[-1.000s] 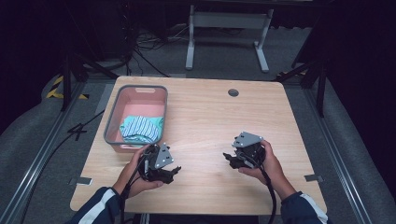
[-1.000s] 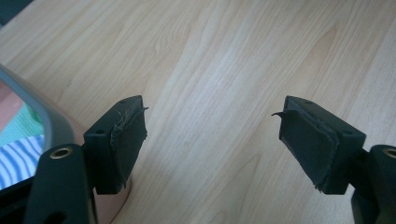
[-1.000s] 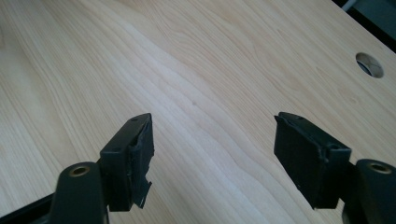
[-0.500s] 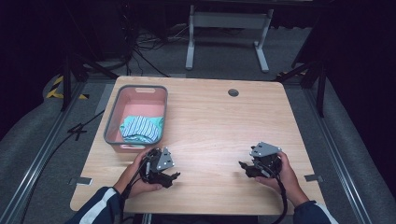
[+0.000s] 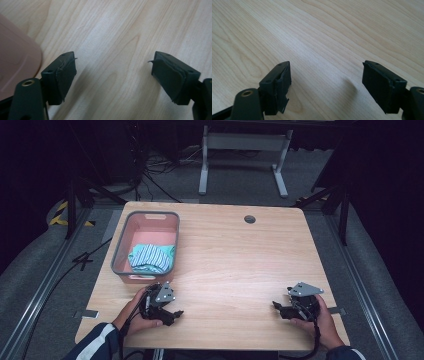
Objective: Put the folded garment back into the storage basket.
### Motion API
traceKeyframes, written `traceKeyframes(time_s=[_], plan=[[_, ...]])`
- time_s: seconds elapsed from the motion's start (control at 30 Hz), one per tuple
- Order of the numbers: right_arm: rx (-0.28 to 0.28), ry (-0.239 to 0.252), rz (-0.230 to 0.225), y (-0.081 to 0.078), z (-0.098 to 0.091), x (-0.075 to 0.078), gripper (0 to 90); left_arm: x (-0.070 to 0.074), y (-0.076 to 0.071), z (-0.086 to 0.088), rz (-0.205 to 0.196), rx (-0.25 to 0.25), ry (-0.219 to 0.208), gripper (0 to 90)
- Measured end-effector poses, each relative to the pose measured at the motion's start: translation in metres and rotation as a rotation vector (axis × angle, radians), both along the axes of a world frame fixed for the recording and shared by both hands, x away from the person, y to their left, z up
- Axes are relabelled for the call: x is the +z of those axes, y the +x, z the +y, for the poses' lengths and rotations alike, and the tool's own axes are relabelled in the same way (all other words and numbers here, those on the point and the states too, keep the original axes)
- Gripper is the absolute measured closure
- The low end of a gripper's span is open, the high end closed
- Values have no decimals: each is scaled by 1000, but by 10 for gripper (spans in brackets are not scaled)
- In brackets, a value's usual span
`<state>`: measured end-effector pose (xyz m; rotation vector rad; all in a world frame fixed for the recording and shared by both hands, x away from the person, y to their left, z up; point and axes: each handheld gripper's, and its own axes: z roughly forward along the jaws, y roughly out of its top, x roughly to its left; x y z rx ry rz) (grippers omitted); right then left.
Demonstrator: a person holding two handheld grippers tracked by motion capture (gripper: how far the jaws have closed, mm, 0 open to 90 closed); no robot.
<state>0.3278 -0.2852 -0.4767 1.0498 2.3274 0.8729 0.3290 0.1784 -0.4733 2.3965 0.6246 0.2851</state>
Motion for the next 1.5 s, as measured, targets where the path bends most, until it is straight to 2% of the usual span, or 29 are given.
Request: traceKeyframes(time_s=[0.03, 0.1, 0.13, 0.2, 0.3, 0.37, 1.5], plan=[[0, 0, 0, 0, 0, 0, 238, 0, 0, 0, 0, 0, 0, 194], [-8, 45, 9, -2, -7, -3, 231, -1, 0, 2, 2, -3, -13, 185], [-8, 45, 9, -2, -7, -3, 231, -2, -1, 3, -2, 5, -23, 185], [-27, 104, 14, -2, -13, -8, 200, -6, -3, 6, 5, 36, -61, 171], [-37, 124, 24, -2, -15, -9, 188, -9, -3, 8, 21, 57, -93, 170], [-48, 141, 46, 0, -17, -10, 181, -9, -4, 9, 10, 58, -98, 162], [-51, 138, 46, 0, -17, -10, 170, -10, -4, 8, 14, 61, -95, 144]])
